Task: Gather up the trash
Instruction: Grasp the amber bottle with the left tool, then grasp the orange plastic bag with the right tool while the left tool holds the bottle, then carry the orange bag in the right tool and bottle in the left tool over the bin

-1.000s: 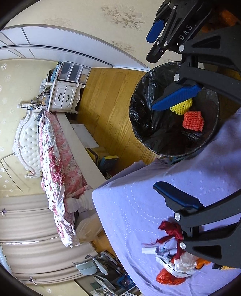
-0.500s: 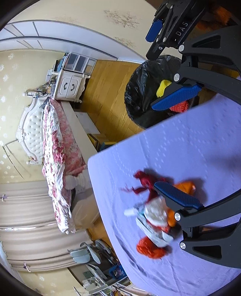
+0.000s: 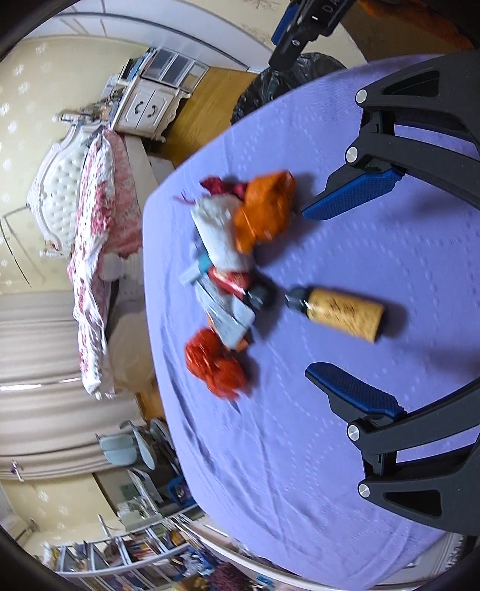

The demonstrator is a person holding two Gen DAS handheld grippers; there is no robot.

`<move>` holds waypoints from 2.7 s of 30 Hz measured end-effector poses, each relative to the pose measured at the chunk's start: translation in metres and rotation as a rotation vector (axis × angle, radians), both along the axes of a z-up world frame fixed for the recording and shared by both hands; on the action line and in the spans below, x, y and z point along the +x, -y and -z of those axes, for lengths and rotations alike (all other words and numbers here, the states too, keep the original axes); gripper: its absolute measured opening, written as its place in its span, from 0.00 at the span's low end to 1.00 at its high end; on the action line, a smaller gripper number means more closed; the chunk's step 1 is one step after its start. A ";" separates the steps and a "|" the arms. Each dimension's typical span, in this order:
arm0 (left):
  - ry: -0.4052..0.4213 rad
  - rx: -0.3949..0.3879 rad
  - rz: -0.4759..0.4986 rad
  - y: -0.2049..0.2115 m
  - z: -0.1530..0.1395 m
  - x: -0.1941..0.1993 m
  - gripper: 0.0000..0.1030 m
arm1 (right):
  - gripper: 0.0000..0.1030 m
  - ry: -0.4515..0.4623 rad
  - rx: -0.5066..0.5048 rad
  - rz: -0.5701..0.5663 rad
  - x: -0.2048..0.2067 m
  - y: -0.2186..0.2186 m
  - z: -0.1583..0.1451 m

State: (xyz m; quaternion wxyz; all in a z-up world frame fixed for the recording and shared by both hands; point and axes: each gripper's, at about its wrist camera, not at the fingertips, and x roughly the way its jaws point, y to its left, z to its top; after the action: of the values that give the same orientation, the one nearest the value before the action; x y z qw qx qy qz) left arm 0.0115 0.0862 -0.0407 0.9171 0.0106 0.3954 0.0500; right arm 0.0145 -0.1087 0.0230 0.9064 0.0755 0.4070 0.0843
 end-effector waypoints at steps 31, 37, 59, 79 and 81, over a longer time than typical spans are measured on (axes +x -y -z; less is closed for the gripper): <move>-0.030 -0.053 -0.125 -0.095 0.021 -0.004 0.27 | 0.62 -0.031 -0.081 -0.254 0.029 -0.130 0.012; -0.034 -0.070 -0.146 -0.105 0.024 -0.005 0.27 | 0.56 -0.044 -0.110 -0.281 0.034 -0.148 0.017; 0.003 -0.084 -0.120 -0.095 0.020 -0.019 0.27 | 0.48 -0.031 -0.068 -0.270 -0.011 -0.118 0.005; 0.102 -0.082 0.074 -0.008 -0.010 -0.015 0.27 | 0.48 0.025 -0.040 -0.042 -0.012 -0.024 -0.008; 0.106 -0.082 0.100 0.004 -0.012 -0.011 0.27 | 0.48 0.029 -0.044 -0.017 -0.010 -0.014 -0.009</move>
State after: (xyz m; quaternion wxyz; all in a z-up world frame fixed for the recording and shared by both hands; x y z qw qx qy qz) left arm 0.0000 0.0820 -0.0290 0.9377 -0.0097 0.3472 -0.0115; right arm 0.0046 -0.0950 0.0317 0.9128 0.0510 0.3964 0.0842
